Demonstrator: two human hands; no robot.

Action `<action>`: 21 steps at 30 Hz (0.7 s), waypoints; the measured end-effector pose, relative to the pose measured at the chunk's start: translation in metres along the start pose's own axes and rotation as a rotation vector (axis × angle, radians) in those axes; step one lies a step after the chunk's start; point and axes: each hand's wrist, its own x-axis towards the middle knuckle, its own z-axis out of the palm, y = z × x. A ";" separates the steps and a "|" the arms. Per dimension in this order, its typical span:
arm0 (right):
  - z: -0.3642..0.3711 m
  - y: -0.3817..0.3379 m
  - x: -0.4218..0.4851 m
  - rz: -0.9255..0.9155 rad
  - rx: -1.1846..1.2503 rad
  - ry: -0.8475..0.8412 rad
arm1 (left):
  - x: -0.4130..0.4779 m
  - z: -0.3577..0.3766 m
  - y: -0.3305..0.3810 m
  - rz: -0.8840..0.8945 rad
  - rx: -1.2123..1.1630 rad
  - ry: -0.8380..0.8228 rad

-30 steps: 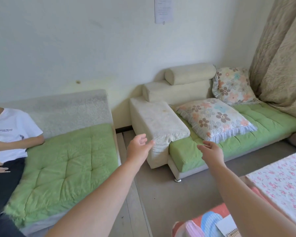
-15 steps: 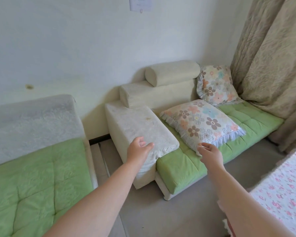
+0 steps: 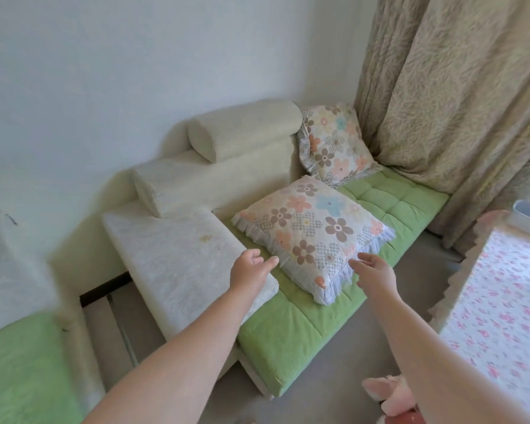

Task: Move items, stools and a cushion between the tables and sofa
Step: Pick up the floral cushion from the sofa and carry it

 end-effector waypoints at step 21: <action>0.003 -0.046 0.340 0.109 -0.134 0.031 | 0.300 0.156 0.089 -0.112 -0.001 -0.076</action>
